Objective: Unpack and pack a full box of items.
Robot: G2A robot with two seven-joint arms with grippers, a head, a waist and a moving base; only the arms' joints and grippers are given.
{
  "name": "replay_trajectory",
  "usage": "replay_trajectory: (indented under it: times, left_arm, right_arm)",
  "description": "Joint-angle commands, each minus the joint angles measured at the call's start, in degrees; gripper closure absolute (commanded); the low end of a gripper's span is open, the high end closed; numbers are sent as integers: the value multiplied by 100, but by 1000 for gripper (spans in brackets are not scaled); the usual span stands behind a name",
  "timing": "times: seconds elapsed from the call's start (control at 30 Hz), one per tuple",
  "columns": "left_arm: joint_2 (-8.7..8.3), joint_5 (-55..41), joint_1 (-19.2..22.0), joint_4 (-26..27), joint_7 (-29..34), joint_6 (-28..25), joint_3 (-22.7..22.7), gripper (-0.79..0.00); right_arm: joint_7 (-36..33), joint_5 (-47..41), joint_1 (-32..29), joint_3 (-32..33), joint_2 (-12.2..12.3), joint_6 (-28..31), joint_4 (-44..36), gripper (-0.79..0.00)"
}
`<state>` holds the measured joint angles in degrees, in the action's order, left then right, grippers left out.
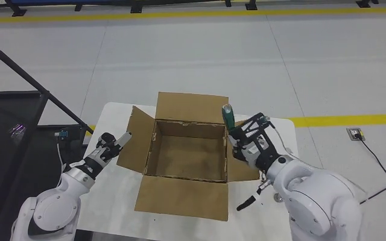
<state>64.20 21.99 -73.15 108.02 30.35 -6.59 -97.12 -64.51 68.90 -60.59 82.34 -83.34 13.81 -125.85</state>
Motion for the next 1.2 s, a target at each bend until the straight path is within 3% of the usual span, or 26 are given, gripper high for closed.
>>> replay_trajectory:
  times: [0.0, 0.23, 0.43, 0.7, 1.0, 1.17]
  left_arm:
    - [0, 0, 0, 0, 0, 0, 0, -785]
    - [0, 0, 0, 0, 0, 0, 0, -785]
    - [0, 0, 0, 0, 0, 0, 0, -785]
    - [0, 0, 0, 0, 0, 0, 0, -785]
    - [0, 0, 0, 0, 0, 0, 0, -785]
    - [0, 0, 0, 0, 0, 0, 0, -785]
  right_arm:
    - [6, -187, -258, 515, 42, -71, -118, 0]
    - [184, -957, -908, 1694, 136, -327, -148, 0]
    - [20, -1727, -1192, 2200, 205, -499, 318, 0]
    - [-516, -2468, -1128, 2280, 311, -721, 1221, 0]
    - [-501, -2457, -1141, 2272, 311, -753, 1243, 0]
    - [-755, -2066, -1008, 1797, 350, -1267, 1460, 0]
